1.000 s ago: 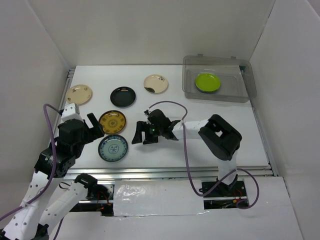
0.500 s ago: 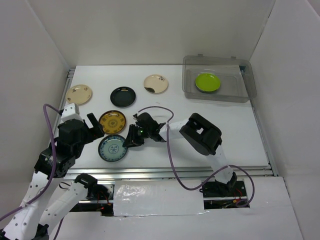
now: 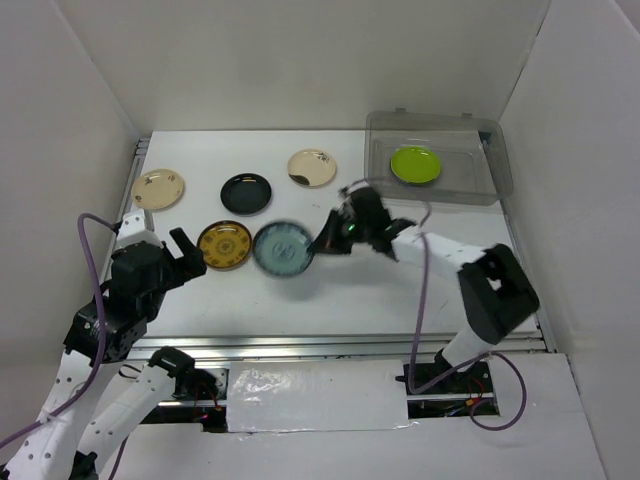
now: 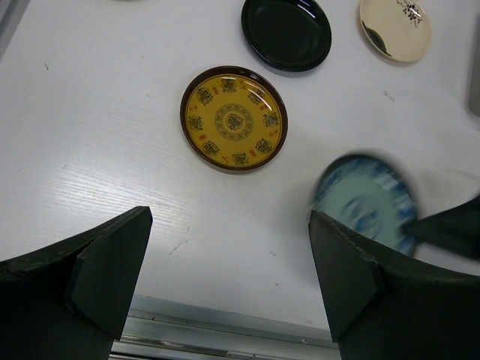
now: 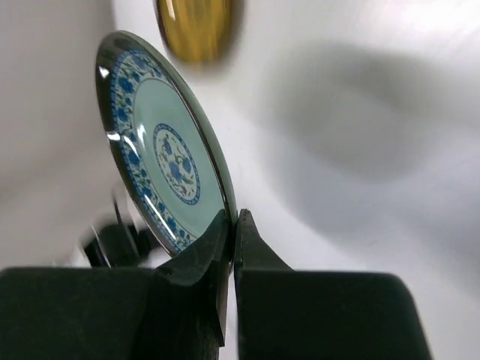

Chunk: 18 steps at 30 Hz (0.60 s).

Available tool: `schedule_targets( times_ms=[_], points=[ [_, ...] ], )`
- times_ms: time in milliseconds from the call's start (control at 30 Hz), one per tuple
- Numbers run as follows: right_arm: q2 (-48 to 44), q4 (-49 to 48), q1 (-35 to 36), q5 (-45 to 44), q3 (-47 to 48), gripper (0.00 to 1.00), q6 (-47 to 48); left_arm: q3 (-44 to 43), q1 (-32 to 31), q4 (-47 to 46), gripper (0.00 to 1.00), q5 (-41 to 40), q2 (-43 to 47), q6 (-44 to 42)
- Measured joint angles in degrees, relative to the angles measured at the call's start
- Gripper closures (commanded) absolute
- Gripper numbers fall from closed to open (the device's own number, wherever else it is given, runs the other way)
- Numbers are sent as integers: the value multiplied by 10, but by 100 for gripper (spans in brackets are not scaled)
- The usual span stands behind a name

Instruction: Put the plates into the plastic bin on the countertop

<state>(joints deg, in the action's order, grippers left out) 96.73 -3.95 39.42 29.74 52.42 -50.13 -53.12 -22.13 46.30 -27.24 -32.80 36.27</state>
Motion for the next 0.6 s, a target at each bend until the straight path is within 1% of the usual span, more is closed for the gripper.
schedule_targets(
  times_ms=[67, 133, 200, 300, 367, 467, 600],
  points=[
    [-60, 73, -95, -32, 50, 100, 37, 0, 0, 0, 1, 0, 3, 0],
    [-64, 141, -196, -56, 156, 100, 69, 0, 0, 0, 1, 0, 5, 0],
    [-31, 182, -282, -85, 269, 100, 92, 0, 0, 0, 1, 0, 8, 0],
    [58, 248, -390, -127, 443, 100, 115, 0, 0, 0, 1, 0, 11, 0],
    [116, 280, -435, -136, 518, 100, 121, 0, 0, 0, 1, 0, 11, 0],
    [202, 335, -486, -142, 595, 100, 121, 0, 0, 0, 1, 1, 11, 0],
    [291, 398, -524, -143, 668, 100, 121, 0, 0, -1, 1, 5, 11, -1]
  ],
)
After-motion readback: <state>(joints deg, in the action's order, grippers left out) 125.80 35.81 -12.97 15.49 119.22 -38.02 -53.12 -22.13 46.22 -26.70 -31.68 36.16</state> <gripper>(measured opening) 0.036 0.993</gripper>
